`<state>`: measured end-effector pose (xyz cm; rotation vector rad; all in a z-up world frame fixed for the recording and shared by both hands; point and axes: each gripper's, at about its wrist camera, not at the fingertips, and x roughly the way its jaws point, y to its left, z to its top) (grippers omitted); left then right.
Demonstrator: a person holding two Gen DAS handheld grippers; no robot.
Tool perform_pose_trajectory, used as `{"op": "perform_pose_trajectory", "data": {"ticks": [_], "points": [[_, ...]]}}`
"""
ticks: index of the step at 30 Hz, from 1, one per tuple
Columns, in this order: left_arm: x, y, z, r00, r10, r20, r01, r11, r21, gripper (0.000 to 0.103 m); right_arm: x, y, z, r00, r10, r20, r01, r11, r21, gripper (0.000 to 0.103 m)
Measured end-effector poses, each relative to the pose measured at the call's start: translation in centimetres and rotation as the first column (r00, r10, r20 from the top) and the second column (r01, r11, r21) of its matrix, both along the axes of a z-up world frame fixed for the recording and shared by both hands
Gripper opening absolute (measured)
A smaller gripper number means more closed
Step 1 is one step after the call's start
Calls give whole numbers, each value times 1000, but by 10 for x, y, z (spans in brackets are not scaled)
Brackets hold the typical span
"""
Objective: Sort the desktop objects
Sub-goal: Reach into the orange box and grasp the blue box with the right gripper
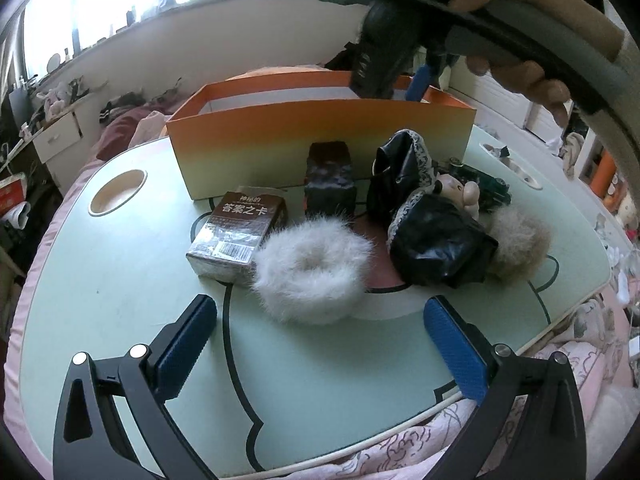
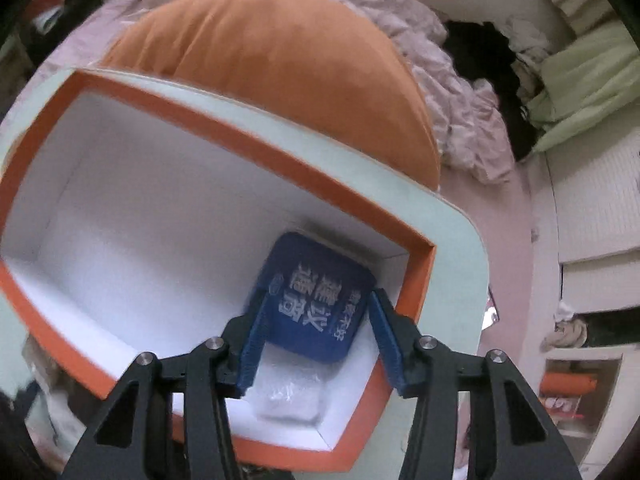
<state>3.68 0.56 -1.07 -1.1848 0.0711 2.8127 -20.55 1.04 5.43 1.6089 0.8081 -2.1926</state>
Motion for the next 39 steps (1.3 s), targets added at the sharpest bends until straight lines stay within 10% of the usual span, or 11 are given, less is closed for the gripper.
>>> {"op": "perform_pose_trajectory", "data": {"ticks": [2, 7, 10, 14, 19, 23, 27, 34, 39], "points": [[0, 0, 0, 1000, -1, 0, 1, 1000, 0, 103, 0, -1, -8, 992, 45, 121, -35, 996, -84, 57], [-1, 1, 2, 1000, -5, 0, 5, 1000, 1, 103, 5, -6, -1, 989, 96, 111, -76, 981, -178, 61], [-1, 1, 3, 1000, -6, 0, 6, 1000, 3, 103, -4, 3, 3, 920, 156, 359, 11, 906, -423, 55], [0, 1, 3, 1000, -5, -1, 5, 1000, 3, 103, -2, 14, 32, 998, -33, 52, 44, 976, -212, 51], [0, 1, 2, 1000, -6, -1, 6, 1000, 1, 103, -11, 12, 13, 995, -51, 91, 53, 998, -18, 49], [0, 3, 3, 1000, -8, -5, 8, 1000, -8, 103, -28, 9, -8, 989, -98, 107, 98, 995, 11, 78], [2, 6, 3, 1000, -14, -11, 13, 1000, -12, 103, -31, 16, -15, 987, -119, 112, 125, 991, -44, 82], [1, 3, 3, 1000, -16, -8, 16, 1000, -2, 103, -39, 28, 8, 952, 13, 306, 122, 900, -418, 79], [1, 2, 3, 1000, -16, -9, 16, 1000, -1, 103, -10, 20, 24, 993, 92, 77, -75, 976, -202, 81]]}}
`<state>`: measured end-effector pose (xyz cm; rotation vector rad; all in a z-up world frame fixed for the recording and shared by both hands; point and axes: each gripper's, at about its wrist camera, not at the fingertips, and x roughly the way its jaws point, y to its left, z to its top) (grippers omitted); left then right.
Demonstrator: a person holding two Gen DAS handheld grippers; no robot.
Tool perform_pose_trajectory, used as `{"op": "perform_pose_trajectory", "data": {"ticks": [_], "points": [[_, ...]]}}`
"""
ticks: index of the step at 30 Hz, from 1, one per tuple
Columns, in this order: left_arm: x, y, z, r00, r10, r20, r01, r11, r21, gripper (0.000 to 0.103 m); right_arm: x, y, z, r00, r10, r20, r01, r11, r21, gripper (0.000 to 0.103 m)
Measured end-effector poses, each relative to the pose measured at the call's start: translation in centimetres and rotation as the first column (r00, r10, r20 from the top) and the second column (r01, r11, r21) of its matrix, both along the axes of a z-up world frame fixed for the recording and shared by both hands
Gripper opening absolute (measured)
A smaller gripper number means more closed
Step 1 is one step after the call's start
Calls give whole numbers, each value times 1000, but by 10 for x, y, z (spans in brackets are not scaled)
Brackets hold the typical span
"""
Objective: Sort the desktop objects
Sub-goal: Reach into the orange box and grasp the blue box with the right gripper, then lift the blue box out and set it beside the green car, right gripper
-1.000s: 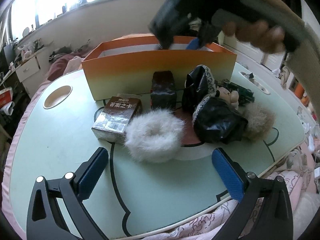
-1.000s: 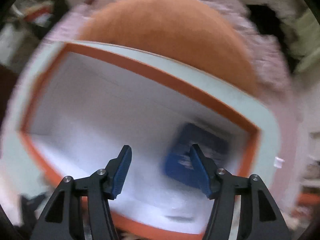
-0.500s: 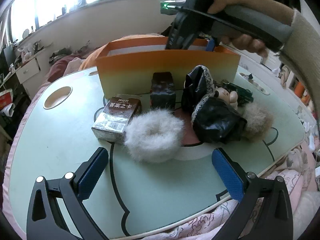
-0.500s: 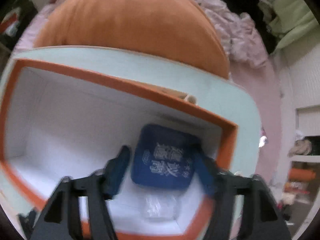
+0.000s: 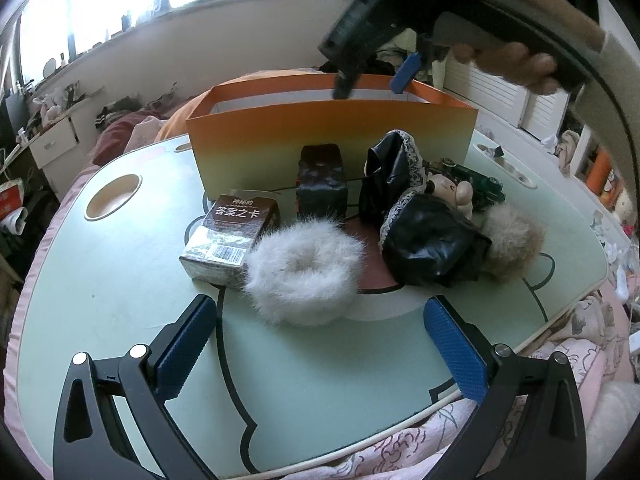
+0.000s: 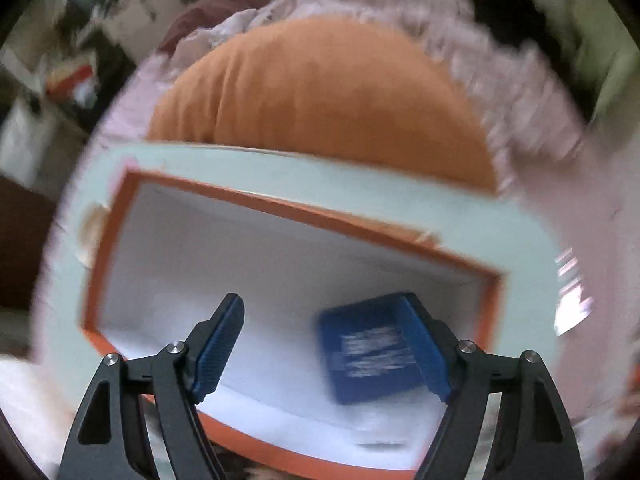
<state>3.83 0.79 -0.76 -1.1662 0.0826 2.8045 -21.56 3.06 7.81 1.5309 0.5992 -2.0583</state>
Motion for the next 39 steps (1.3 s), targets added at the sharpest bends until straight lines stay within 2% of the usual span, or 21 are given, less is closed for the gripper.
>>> {"op": "perform_pose_trajectory", "data": {"ticks": [3, 5, 6, 8, 12, 13, 14, 15, 16, 17, 18, 20, 23, 27, 28, 30, 31, 32, 35, 37, 39], "points": [[0, 0, 0, 1000, 0, 2, 0, 1000, 0, 103, -16, 3, -32, 994, 94, 59, -103, 979, 174, 81], [0, 0, 0, 1000, -1, 1, 1, 1000, 0, 103, -25, 13, -46, 984, 64, 168, -90, 984, 152, 84], [0, 0, 0, 1000, -2, 0, 2, 1000, -2, 103, -31, 16, -49, 983, 50, 178, -75, 987, 141, 91], [0, 1, 0, 1000, -4, -2, 4, 1000, -6, 103, -46, 23, -53, 984, 23, 176, -45, 992, 121, 97], [0, 1, 1, 1000, -6, -2, 6, 1000, -4, 103, -53, 30, -56, 988, 0, 156, -16, 995, 97, 95], [-1, 1, 1, 1000, -7, -1, 7, 1000, -4, 103, -52, 30, -53, 989, 10, 146, -23, 996, 88, 91], [-1, 1, 1, 1000, -7, -2, 7, 1000, -4, 103, -51, 29, -49, 991, 15, 132, -26, 996, 83, 76], [-1, 1, 1, 1000, -7, -2, 7, 1000, -4, 103, -51, 32, -45, 993, 9, 118, -19, 996, 83, 52], [-1, 2, 1, 1000, -7, -1, 7, 1000, -3, 103, -52, 30, -41, 990, 7, 142, -15, 998, 58, 46], [-1, 2, 1, 1000, -8, -1, 8, 1000, -3, 103, -51, 28, -38, 986, 17, 166, -23, 999, 33, 30], [0, 1, 1, 1000, -8, -1, 8, 1000, -3, 103, -53, 27, -39, 985, 32, 168, -40, 998, 46, 24], [-1, 2, 1, 1000, -8, -1, 8, 1000, -2, 103, -56, 22, -40, 989, 54, 137, -67, 994, 86, 29], [0, 1, 1, 1000, -8, -2, 8, 1000, -1, 103, -62, 24, -42, 992, 49, 117, -66, 986, 150, 64], [0, 1, 1, 1000, -8, -1, 8, 1000, -1, 103, -63, 24, -53, 984, 74, 161, -98, 985, 142, 80], [0, 2, 1, 1000, -9, -2, 9, 1000, -5, 103, -59, 21, -59, 982, 72, 172, -98, 984, 149, 80], [0, 3, 2, 1000, -12, -3, 12, 1000, -11, 103, -55, 16, -66, 992, 53, 118, -76, 977, 200, 79], [0, 3, 2, 1000, -14, -4, 14, 1000, -9, 103, -55, 16, -64, 990, 35, 138, -60, 982, 181, 77], [1, 3, 2, 1000, -15, -3, 15, 1000, -5, 103, -53, 16, -61, 987, 30, 159, -55, 986, 159, 67], [0, 2, 2, 1000, -17, -3, 17, 1000, -4, 103, -51, 17, -60, 990, 33, 138, -54, 987, 151, 67], [0, 2, 2, 1000, -16, -2, 16, 1000, -2, 103, -52, 21, -55, 992, 9, 126, -21, 995, 98, 67], [0, 0, 2, 1000, -16, -1, 16, 1000, 1, 103, -52, 29, -40, 990, -5, 138, 9, 1000, -29, 67]]}}
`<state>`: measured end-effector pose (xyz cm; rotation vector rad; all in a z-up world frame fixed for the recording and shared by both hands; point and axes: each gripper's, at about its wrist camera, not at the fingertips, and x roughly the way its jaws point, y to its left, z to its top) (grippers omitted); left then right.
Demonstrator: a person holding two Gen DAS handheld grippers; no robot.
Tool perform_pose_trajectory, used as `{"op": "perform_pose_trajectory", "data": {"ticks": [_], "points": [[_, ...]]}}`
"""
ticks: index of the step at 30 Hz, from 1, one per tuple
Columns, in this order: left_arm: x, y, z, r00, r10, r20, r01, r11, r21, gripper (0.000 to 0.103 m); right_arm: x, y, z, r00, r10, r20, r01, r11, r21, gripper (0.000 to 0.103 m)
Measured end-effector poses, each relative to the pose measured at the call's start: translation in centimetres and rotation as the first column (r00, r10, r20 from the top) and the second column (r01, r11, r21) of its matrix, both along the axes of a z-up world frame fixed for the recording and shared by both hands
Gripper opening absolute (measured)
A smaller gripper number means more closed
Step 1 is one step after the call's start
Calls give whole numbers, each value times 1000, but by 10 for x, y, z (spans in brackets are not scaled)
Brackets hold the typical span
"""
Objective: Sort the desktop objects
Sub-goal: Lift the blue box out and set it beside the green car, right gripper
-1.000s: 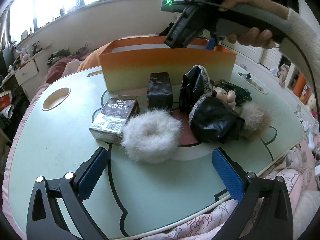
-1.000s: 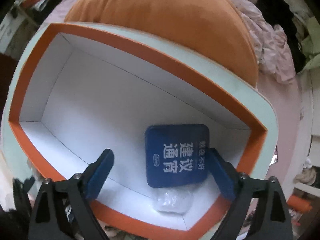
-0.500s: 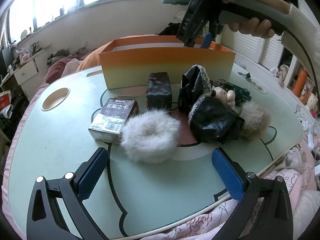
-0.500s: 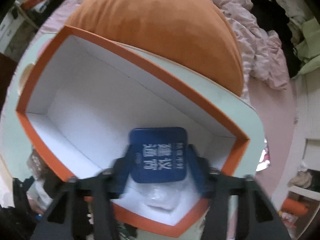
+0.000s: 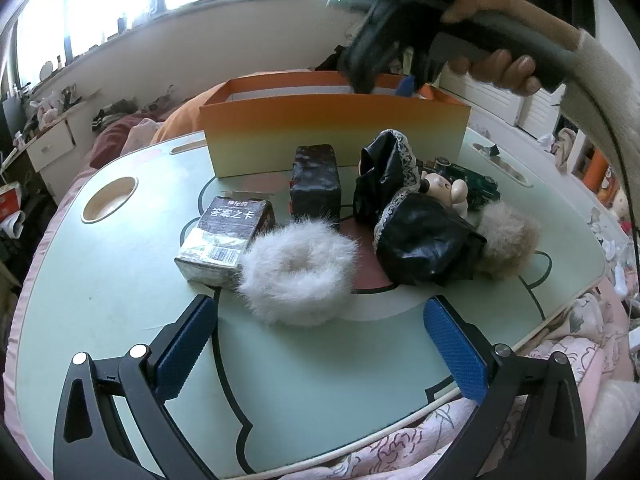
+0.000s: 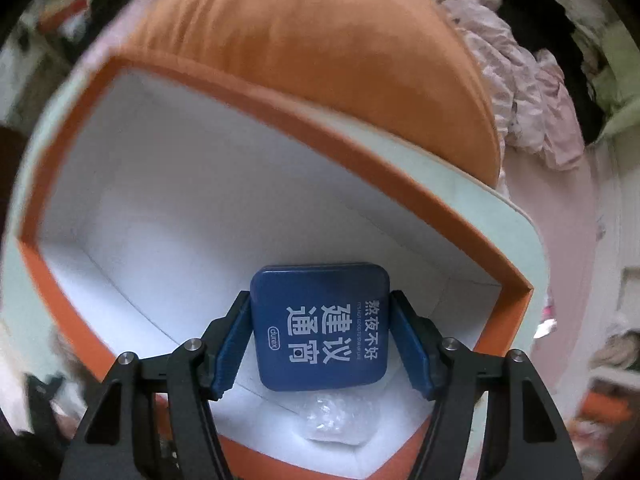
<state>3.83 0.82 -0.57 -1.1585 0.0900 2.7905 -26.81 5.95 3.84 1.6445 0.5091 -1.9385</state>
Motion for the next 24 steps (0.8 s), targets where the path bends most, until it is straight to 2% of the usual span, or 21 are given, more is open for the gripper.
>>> {"op": "perform_pose_trajectory", "data": {"ticks": [2, 4, 6, 8, 10, 14, 17, 20, 24], "points": [[0, -1, 0, 1000, 0, -1, 0, 1000, 0, 103, 15, 7, 34, 999, -3, -43, -2, 993, -116, 67], [0, -1, 0, 1000, -1, -1, 1, 1000, 0, 103, 29, 27, 72, 994, -33, -103, 8, 971, -239, 67], [0, -2, 0, 1000, -1, -1, 1, 1000, -1, 103, 48, 46, 99, 988, -43, -146, -6, 948, -319, 67], [0, -2, 0, 1000, -1, 0, 1, 1000, 0, 103, 76, 69, 119, 976, -27, -216, -52, 934, -354, 67], [0, -2, 0, 1000, -1, -1, 1, 1000, 0, 103, 109, 85, 127, 968, -11, -251, -77, 938, -337, 67], [0, -2, 0, 1000, 0, -1, 0, 1000, -1, 103, 135, 111, 92, 967, -11, -254, -40, 980, -194, 67], [-1, -1, 0, 1000, -2, 0, 2, 1000, -2, 103, 134, 111, 41, 972, -51, -230, 28, 995, -100, 67], [-1, -1, 0, 1000, -4, 0, 4, 1000, 0, 103, 122, 100, 2, 973, -109, -206, 88, 990, -108, 67], [0, 0, 0, 1000, -5, -2, 5, 1000, 0, 103, 124, 73, -8, 955, -94, -280, 44, 983, -179, 67]]}}
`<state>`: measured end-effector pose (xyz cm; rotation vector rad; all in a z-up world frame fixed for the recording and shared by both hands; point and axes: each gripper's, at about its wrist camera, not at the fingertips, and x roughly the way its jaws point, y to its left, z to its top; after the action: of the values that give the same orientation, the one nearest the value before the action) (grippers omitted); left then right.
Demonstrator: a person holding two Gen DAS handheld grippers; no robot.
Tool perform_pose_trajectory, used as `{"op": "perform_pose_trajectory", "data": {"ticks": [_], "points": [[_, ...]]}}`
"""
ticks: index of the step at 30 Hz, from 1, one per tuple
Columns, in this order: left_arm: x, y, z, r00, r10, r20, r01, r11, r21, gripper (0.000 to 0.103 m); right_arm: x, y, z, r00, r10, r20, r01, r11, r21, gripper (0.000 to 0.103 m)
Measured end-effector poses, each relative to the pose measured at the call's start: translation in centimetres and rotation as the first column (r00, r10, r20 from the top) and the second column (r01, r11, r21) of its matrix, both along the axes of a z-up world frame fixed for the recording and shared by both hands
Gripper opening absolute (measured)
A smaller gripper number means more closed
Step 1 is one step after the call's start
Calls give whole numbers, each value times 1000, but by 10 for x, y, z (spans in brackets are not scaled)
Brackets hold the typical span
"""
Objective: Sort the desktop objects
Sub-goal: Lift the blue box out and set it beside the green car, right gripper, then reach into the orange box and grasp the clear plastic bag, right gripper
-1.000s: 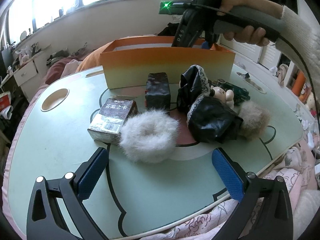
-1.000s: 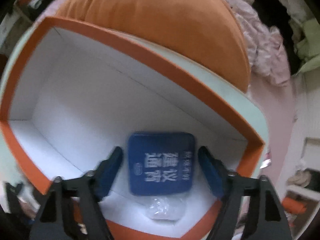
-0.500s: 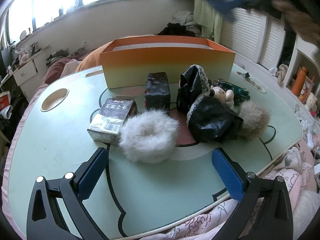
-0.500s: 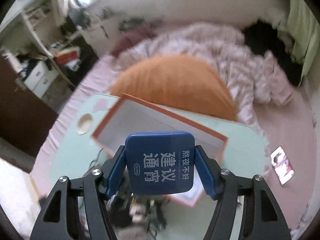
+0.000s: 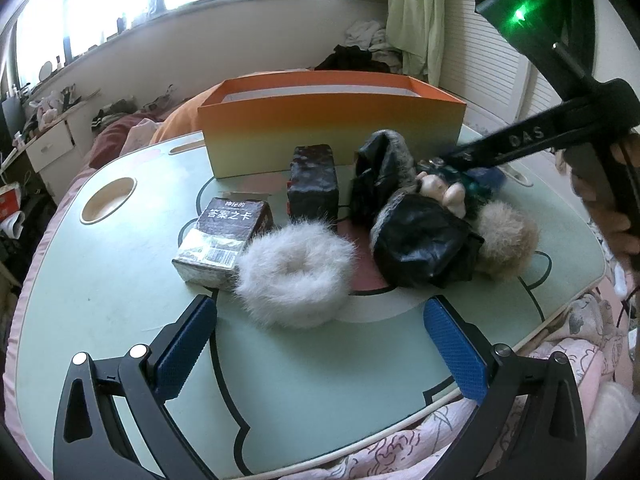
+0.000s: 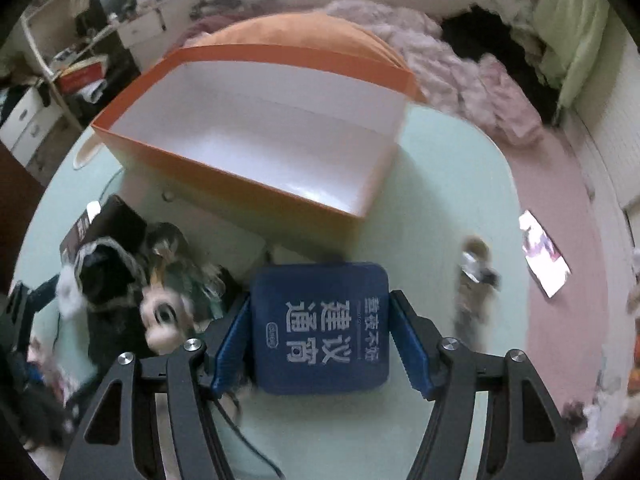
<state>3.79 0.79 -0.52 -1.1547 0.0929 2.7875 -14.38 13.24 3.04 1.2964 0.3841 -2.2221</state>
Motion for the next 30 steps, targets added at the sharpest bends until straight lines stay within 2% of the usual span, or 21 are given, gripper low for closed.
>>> {"op": "perform_pose_trajectory", "data": {"ticks": [2, 4, 6, 7, 10, 13, 16, 18, 20, 22, 24, 26, 28, 30], "points": [[0, 0, 0, 1000, 0, -1, 0, 1000, 1, 103, 7, -5, 5, 998, -2, -59, 1, 1000, -18, 68], [0, 0, 0, 1000, 0, -1, 0, 1000, 0, 103, 16, -2, 13, 993, -16, -119, 10, 999, -51, 72], [0, 0, 0, 1000, -1, 1, 1, 1000, 1, 103, 35, 3, 25, 983, -48, -176, 29, 994, -107, 87], [0, 0, 0, 1000, 0, 2, 0, 1000, 0, 103, 40, 5, 30, 979, -61, -193, 37, 991, -127, 87], [0, -4, 4, 1000, 25, 16, -25, 1000, -14, 103, 39, 9, 41, 983, -76, -167, 49, 986, -158, 87], [3, -12, 32, 999, 43, -22, -43, 999, -12, 102, 38, 1, 50, 980, -94, -173, 75, 990, -116, 87], [-5, -24, 81, 995, 49, -90, -43, 997, 65, 102, 31, -6, 57, 974, -122, -190, 98, 987, -127, 87], [-25, -29, 106, 991, 76, -106, -71, 996, 50, 103, 25, -10, 60, 976, -123, -177, 97, 984, -149, 87], [-61, -34, 117, 993, 83, -87, -79, 996, 41, 103, 15, -17, 59, 973, -142, -181, 119, 984, -131, 87], [-96, -43, 113, 993, 106, -46, -102, 992, 78, 103, 7, -24, 55, 966, -155, -205, 139, 986, -90, 87], [-130, -56, 97, 988, 156, 16, -156, 976, 150, 102, 0, -29, 49, 968, -152, -201, 141, 988, -68, 87], [-145, -56, 79, 982, 170, 79, -180, 973, 144, 102, -3, -27, 49, 971, -153, -184, 138, 986, -94, 87], [-149, -48, 62, 980, 163, 117, -174, 981, 91, 102, -4, -27, 49, 974, -149, -172, 135, 987, -92, 87], [-142, -46, 59, 981, 173, 90, -182, 979, 96, 102, -2, -28, 49, 974, -136, -183, 123, 989, -80, 87]]}}
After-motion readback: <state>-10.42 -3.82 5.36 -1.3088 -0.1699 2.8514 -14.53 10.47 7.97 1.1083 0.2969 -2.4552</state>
